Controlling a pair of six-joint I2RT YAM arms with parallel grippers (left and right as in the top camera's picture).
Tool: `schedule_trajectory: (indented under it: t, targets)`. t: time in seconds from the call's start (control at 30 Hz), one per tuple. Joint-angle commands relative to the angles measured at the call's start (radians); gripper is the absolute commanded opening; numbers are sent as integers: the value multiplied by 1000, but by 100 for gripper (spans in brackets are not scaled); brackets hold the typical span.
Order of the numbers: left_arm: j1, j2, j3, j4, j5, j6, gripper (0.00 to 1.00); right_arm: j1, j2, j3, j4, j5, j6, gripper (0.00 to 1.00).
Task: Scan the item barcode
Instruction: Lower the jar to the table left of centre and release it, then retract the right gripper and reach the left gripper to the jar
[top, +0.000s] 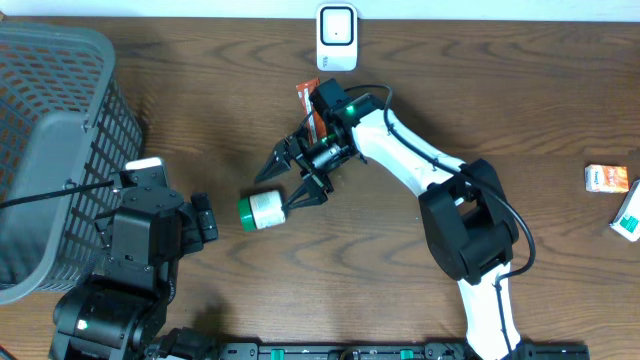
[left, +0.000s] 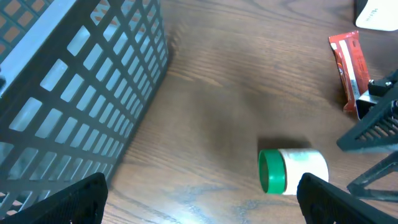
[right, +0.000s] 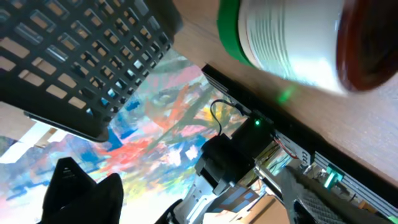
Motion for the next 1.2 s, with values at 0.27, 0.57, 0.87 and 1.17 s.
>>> schedule_trajectory:
  t: [0.27, 0.57, 0.87, 1.17]
  targets:
    - [5, -4, 9, 0, -9, 13, 98, -6, 6, 38, -185, 506, -349, 98]
    - [5, -5, 9, 0, -9, 13, 98, 23, -32, 92, -265, 937, -372, 99]
    - [4, 4, 9, 133, 109, 13, 98, -65, -97, 92, -281, 945, -447, 99]
    - [4, 235, -36, 200, 367, 13, 98, -253, -311, 92, -411, 985, -476, 99]
